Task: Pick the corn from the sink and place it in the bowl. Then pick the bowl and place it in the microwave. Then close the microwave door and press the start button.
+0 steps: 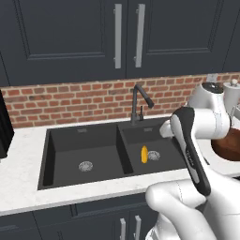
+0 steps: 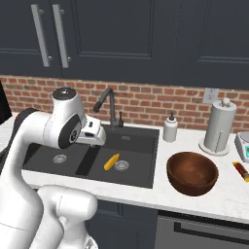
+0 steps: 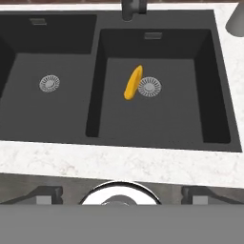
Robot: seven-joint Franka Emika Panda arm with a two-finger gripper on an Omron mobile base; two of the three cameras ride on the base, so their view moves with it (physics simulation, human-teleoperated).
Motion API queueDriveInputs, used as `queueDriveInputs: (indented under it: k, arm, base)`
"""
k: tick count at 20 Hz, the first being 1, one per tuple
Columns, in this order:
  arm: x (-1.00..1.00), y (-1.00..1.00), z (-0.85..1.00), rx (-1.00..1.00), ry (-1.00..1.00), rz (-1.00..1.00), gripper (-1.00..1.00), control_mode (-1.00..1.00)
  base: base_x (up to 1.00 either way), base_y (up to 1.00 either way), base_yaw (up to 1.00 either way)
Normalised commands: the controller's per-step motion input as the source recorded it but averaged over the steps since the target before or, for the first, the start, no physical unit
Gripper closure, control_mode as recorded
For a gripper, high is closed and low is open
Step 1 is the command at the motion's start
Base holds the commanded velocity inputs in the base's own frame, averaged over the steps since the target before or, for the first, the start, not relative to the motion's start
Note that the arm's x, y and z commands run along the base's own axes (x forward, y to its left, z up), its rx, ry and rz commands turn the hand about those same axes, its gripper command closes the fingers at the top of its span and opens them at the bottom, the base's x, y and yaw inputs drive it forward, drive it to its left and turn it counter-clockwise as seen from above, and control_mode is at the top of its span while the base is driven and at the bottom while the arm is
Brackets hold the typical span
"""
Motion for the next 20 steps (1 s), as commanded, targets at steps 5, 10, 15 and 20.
queueDriveInputs:
  k: [5,10,15,20]
  arm:
    - [0.20,-0.20,-0.29,0.00,0.00,0.00,-1.00,-1.00]
    - [0.32,-0.20,-0.22,0.00,-0.01,0.00,-1.00,-1.00]
    - [0.46,-0.07,-0.20,0.00,0.01,0.00,-1.00,-1.00]
    - [0.53,-0.09,-0.17,0.00,0.03,0.00,-1.00,-1.00]
  base:
    - [0.00,0.00,0.00]
    - [0.00,0.00,0.00]
    - [0.00,0.00,0.00]
    - [0.00,0.00,0.00]
